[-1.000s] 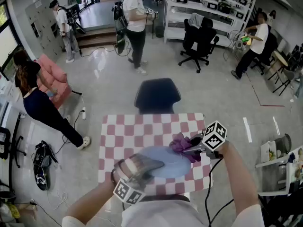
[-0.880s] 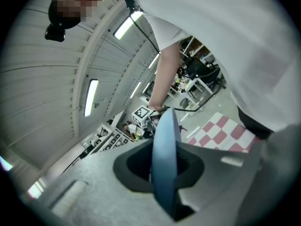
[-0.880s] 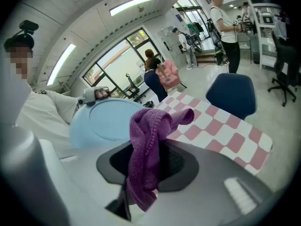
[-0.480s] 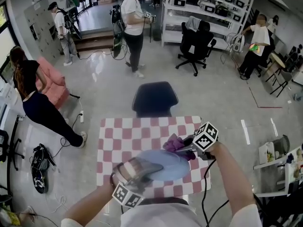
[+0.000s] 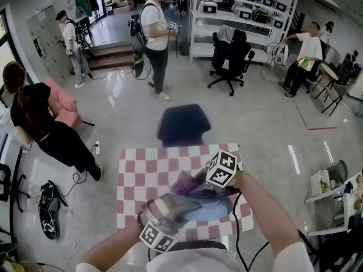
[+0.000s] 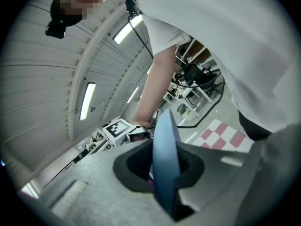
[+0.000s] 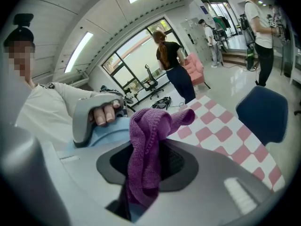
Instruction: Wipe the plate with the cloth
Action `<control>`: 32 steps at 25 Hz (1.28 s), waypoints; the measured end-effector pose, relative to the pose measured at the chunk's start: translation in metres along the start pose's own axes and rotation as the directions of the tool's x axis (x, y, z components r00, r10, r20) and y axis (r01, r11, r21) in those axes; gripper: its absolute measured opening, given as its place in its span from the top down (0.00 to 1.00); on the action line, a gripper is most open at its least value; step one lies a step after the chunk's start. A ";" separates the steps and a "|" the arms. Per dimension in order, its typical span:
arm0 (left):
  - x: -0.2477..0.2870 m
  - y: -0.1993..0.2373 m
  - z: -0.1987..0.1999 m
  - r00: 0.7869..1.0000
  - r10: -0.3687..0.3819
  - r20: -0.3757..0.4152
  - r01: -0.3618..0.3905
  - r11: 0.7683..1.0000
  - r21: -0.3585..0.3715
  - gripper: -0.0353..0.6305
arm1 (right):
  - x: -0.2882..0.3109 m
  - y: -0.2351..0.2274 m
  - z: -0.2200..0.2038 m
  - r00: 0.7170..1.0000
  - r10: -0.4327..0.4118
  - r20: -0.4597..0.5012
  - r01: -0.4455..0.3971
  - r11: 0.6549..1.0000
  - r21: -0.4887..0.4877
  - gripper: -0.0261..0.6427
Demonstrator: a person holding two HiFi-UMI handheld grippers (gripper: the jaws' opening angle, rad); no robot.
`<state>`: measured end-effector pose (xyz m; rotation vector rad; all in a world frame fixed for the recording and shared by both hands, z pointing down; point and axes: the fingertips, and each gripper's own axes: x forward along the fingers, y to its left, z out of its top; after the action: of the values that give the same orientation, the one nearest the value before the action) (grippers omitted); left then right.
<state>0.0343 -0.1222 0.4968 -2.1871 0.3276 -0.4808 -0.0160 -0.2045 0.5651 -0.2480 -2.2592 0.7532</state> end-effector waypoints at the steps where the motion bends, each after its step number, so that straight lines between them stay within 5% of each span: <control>1: 0.001 -0.001 0.001 1.000 -0.003 0.003 0.003 1.000 -0.001 0.89 | 0.003 0.007 0.004 1.000 0.018 0.003 -0.018 1.000 -0.014 0.78; 6: 0.006 -0.006 0.000 1.000 -0.016 0.012 0.016 1.000 -0.011 0.89 | 0.012 0.023 0.024 0.994 0.100 0.049 -0.098 0.995 -0.032 0.78; 12: 0.010 -0.010 0.006 0.999 -0.023 0.022 0.023 1.000 0.003 0.89 | 0.018 0.016 0.031 0.991 0.101 0.084 -0.102 0.995 0.009 0.78; 22: 0.003 -0.010 0.015 1.000 -0.006 0.022 0.006 1.000 0.013 0.89 | 0.022 -0.033 -0.004 0.993 -0.116 -0.018 0.118 0.988 0.101 0.78; 32: -0.010 -0.015 0.003 1.000 -0.006 -0.020 0.006 1.000 0.007 0.88 | -0.006 -0.056 -0.053 0.982 -0.184 0.035 0.170 0.952 0.255 0.78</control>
<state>0.0277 -0.1067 0.5051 -2.1786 0.3301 -0.5059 0.0281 -0.2283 0.6237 0.0979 -2.1762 0.9492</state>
